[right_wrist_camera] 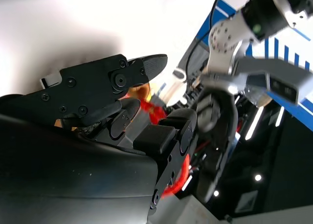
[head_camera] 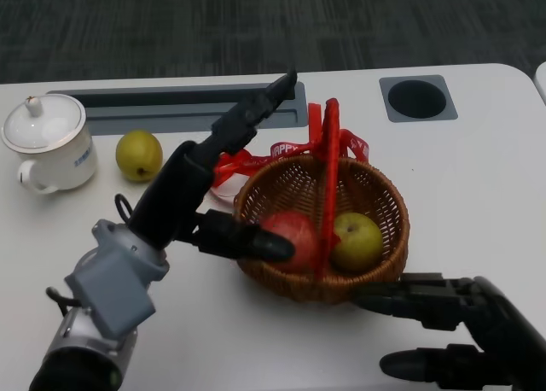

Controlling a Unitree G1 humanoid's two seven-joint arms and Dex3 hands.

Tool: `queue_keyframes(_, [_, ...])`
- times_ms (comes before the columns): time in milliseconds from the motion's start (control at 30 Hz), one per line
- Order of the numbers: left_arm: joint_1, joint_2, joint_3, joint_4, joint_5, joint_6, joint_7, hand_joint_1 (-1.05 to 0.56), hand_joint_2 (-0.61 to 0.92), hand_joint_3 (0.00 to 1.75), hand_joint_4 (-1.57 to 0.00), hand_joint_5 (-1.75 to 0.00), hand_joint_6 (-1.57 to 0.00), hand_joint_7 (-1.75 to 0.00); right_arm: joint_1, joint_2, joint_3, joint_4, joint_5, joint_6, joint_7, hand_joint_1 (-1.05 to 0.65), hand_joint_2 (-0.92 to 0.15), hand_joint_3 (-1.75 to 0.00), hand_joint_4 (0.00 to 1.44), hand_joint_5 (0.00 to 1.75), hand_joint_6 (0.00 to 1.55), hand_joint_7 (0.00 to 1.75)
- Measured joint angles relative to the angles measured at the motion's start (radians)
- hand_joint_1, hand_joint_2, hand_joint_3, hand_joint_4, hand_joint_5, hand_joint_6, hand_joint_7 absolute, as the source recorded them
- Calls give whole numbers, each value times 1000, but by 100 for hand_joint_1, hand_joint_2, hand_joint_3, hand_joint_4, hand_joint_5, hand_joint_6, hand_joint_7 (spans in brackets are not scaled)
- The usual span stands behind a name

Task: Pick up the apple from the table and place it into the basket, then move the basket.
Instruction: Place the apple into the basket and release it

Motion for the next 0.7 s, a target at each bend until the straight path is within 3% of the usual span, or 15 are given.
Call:
queue_keyframes(367, [219, 123, 56, -243, -35, 18, -24, -69, 73, 0, -40, -5, -38, -4, -81, -42, -37, -15, -8, -18, -7, -37, -81, 0, 81, 0, 74, 0])
queue_keyframes(700, [300, 137, 82, -308, -62, 21, -23, -64, 71, 0, -66, -8, -61, -6, -235, -53, -67, 62, -94, 2, -21, -44, -82, 0, 77, 0, 70, 0])
